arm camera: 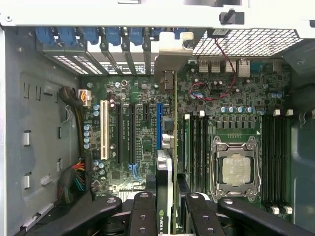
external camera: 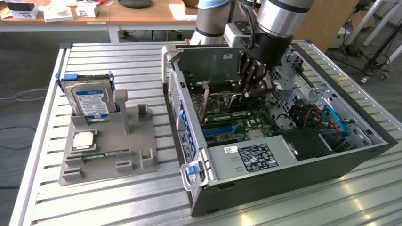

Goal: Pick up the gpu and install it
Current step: 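Insert the gpu into the slot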

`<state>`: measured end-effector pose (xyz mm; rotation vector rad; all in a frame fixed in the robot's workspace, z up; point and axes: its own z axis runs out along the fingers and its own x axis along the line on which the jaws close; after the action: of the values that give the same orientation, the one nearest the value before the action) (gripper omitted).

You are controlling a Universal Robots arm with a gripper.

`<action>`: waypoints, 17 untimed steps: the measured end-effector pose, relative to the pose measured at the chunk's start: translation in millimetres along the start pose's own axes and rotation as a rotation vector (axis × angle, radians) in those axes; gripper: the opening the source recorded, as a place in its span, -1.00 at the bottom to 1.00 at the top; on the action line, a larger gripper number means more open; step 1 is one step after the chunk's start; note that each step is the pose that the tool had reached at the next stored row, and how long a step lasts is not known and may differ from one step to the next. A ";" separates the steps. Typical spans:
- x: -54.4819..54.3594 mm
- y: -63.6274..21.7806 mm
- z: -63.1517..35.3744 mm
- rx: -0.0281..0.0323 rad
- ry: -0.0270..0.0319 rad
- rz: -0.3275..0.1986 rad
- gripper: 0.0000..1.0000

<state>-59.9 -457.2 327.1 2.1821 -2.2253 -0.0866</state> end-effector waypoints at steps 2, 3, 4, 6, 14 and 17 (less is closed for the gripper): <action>0.0 0.3 0.0 0.0000 0.0000 0.000 -0.46; 0.1 1.2 0.1 0.0000 0.0000 0.000 -0.46; 0.1 2.6 0.3 0.0001 0.0000 0.000 -0.46; 0.1 4.5 0.5 0.0002 0.0001 0.000 -0.46; 0.6 4.9 6.4 0.0001 0.0002 -0.004 -0.46; 0.9 4.8 9.3 0.0000 0.0004 -0.006 -0.46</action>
<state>-65.3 -457.8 318.1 2.1883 -2.2191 -0.0862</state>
